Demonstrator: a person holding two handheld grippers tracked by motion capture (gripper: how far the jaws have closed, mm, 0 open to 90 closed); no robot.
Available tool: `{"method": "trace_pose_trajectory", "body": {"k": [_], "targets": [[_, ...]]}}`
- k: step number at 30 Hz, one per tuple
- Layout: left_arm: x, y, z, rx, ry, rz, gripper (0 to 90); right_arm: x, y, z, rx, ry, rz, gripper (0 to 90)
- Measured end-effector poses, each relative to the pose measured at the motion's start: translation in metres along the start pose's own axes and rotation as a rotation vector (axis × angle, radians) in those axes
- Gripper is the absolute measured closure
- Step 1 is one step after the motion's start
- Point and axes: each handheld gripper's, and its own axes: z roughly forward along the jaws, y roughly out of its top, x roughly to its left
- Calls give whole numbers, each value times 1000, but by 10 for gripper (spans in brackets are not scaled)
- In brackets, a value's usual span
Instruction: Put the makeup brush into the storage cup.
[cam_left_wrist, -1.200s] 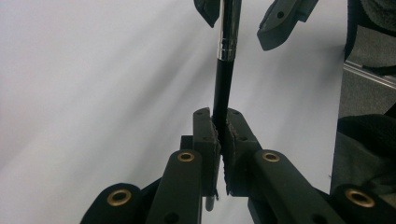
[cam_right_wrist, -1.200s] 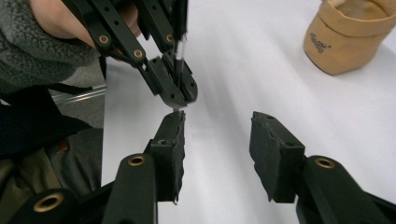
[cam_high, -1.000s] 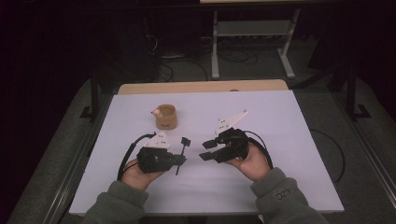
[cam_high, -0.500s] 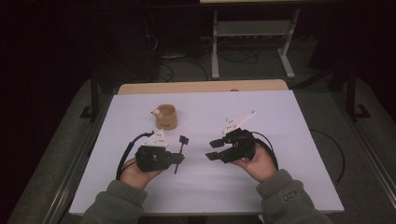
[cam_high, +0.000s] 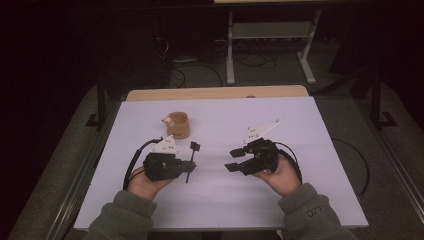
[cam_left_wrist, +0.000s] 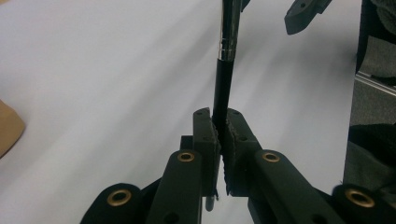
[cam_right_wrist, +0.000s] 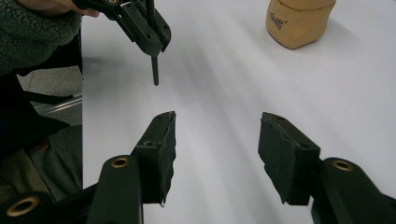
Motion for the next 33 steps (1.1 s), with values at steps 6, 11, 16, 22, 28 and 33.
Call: {"method": "trace_pose_trajectory", "body": {"k": [6,11,16,22,28,33], "targets": [[2,2,-2,3,5,5,848,-1,-3,-3,1,-13,3,436],[4,3,-3,0,11,8,848,-3,-10,-6,2,-29,15,417],[6,5,-4,0,17,0,848,-5,-17,-10,1,-48,29,397],[12,7,-6,-3,20,-5,848,-5,-25,-17,3,-82,37,370],[21,11,-10,-5,30,-20,848,-5,-35,-21,13,-113,48,338],[28,18,-15,-8,43,-29,848,-5,-43,-24,23,-136,59,310]]}}
